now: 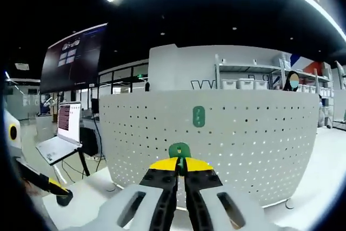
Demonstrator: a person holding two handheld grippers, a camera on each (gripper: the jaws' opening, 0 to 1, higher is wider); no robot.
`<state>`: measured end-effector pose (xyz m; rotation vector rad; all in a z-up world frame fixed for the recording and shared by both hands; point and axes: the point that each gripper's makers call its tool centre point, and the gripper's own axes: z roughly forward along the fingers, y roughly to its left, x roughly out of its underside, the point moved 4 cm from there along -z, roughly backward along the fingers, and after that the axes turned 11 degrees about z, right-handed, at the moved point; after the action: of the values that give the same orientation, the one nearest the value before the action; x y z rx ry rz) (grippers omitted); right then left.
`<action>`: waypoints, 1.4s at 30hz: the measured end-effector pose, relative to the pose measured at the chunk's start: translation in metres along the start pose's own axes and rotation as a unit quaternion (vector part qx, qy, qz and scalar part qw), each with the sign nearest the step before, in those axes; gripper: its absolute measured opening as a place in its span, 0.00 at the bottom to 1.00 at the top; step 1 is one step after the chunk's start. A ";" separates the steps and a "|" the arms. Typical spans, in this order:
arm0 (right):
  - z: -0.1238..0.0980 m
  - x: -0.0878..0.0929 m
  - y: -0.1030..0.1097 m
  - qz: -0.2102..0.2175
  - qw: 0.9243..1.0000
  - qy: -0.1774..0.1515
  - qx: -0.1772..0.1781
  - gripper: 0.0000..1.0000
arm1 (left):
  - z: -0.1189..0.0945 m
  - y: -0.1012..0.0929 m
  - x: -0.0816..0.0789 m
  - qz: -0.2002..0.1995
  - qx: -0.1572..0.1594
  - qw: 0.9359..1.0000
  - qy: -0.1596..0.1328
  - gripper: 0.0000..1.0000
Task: Insert the hook assembly into the mounting plate slot until the hook locks in place.
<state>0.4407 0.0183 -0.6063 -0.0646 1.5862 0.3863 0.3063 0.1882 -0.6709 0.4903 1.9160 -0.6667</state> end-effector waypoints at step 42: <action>0.073 -0.047 -0.055 0.045 0.995 -0.079 0.048 0.00 | 0.008 0.015 0.009 -0.024 -0.010 0.999 0.034 0.97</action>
<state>0.5288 -0.0222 -0.5719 0.1093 1.4528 0.3764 0.3169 0.1948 -0.6850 0.4608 2.0013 -0.6679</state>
